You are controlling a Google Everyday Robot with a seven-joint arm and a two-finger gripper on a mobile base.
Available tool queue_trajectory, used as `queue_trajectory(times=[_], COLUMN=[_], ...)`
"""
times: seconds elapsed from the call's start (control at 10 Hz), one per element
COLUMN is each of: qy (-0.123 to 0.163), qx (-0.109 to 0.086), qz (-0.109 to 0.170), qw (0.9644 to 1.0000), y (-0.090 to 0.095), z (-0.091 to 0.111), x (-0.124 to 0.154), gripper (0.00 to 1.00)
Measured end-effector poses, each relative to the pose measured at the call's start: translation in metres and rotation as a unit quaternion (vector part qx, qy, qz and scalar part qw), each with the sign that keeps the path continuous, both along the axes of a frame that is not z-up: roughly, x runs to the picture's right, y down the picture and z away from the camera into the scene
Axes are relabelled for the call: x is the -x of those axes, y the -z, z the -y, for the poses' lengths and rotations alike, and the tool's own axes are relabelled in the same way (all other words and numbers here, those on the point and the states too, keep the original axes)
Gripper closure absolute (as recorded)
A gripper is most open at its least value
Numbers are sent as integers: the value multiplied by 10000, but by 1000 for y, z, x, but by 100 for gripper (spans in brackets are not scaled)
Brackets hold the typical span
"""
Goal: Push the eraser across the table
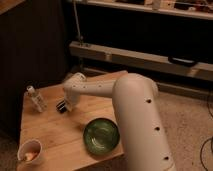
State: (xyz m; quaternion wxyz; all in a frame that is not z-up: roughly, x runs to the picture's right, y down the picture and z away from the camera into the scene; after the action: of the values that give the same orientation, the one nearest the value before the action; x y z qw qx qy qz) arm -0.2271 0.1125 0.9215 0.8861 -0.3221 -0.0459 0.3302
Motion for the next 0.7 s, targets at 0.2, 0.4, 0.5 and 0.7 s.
queue_trajectory(times=[0.2,0.4,0.5,0.7], qy=[27,45,43,46], qx=[-14,-8,-31,-64], qz=[-3,1,48,66], qw=[10000,10000,10000,9999], y=[2,1,-4,-3], z=[1,1,4,6], x=[-1,-1,1,2], gripper=[100,100,100,100])
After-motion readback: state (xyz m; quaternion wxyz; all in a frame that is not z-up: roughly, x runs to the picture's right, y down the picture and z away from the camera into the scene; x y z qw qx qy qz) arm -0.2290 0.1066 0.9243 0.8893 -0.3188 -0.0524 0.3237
